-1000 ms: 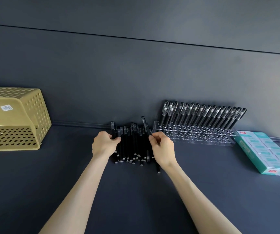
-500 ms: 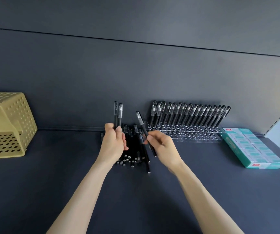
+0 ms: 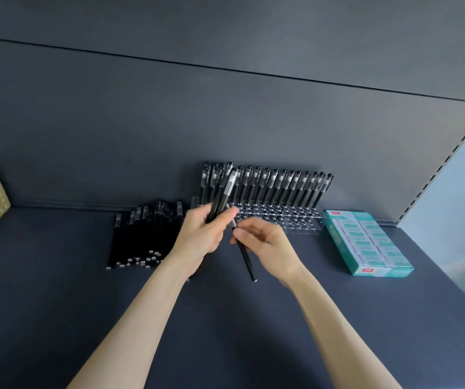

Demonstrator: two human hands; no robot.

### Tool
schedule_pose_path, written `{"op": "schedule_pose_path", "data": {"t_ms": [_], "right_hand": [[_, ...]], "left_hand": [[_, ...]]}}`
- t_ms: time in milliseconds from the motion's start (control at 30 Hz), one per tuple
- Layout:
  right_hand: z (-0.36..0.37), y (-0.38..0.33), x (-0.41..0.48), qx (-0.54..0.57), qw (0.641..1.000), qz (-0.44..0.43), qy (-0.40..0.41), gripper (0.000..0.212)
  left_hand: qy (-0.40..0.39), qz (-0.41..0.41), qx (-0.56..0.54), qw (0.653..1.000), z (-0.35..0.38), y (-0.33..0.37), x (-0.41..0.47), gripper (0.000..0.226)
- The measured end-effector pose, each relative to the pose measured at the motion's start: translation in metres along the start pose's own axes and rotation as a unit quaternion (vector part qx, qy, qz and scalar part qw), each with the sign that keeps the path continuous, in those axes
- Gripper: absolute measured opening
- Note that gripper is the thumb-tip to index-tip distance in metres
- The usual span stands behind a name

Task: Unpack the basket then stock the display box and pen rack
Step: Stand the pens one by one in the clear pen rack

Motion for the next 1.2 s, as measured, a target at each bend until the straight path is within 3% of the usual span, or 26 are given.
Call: {"op": "schedule_pose_path", "data": {"t_ms": [233, 367, 433, 700, 1200], "right_hand": [[-0.02, -0.01, 0.024, -0.061, 0.995, -0.054, 0.055, 0.012], [-0.02, -0.028, 0.05, -0.087, 0.983, -0.115, 0.111, 0.062], [-0.019, -0.035, 0.061, -0.101, 0.975, -0.138, 0.144, 0.07], [-0.02, -0.044, 0.087, -0.161, 0.936, -0.217, 0.226, 0.053], [0.003, -0.032, 0.091, -0.303, 0.901, -0.238, 0.197, 0.035]], "left_hand": [[0.126, -0.004, -0.044, 0.991, -0.016, -0.024, -0.008, 0.023], [0.152, 0.015, -0.011, 0.988, -0.026, -0.028, -0.012, 0.022], [0.156, 0.019, -0.002, 0.988, -0.029, -0.029, -0.014, 0.021], [0.143, 0.022, -0.007, 0.989, -0.027, -0.034, -0.015, 0.022], [0.141, 0.026, -0.027, 0.989, -0.025, -0.033, -0.014, 0.023]]}}
Point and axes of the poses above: each hand's wrist, its own x-axis towards the middle knuckle, its own z-axis out of the palm, y = z × x, the point moved 6 cm from there along x, towards the middle knuckle, and after that the axes turned 3 degrees about x, right-handed, at the moved point
